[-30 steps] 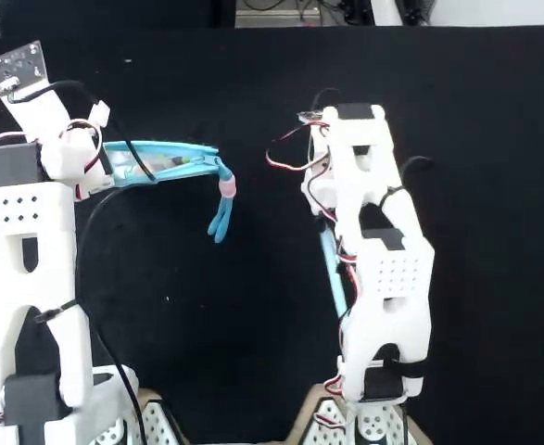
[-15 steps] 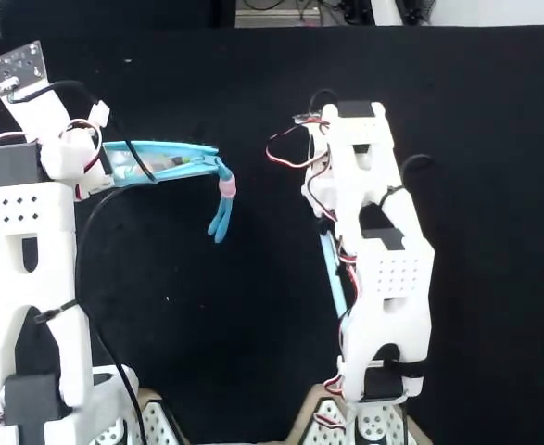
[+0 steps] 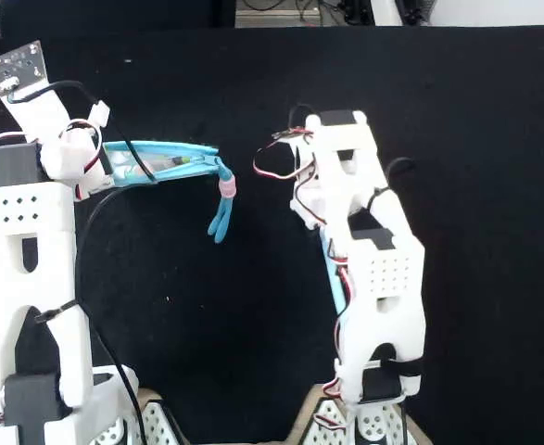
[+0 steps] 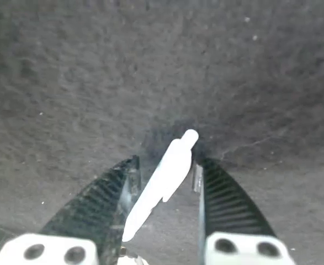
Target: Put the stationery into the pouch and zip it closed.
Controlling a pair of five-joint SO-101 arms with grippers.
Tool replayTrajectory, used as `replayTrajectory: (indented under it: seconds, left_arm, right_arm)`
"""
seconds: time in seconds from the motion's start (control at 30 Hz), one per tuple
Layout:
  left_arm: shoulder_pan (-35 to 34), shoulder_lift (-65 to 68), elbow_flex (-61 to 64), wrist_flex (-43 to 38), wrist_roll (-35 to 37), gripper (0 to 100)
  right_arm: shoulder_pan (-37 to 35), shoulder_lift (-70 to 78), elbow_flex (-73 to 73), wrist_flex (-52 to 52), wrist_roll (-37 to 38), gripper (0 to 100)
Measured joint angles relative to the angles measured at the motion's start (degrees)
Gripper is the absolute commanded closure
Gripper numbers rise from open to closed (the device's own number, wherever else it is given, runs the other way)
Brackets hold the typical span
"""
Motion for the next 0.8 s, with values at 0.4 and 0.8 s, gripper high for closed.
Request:
replayTrajectory:
  seconds: [0.4,0.8]
  left_arm:
    - [0.00,0.00,0.00,0.00,0.00,97]
    - [0.00,0.00,0.00,0.00,0.00,97]
  right_arm:
    - [3.08,3.08,-6.59,1.49,-3.87,98.8]
    - [0.44,-13.89,13.45,-12.31,-5.98,98.8]
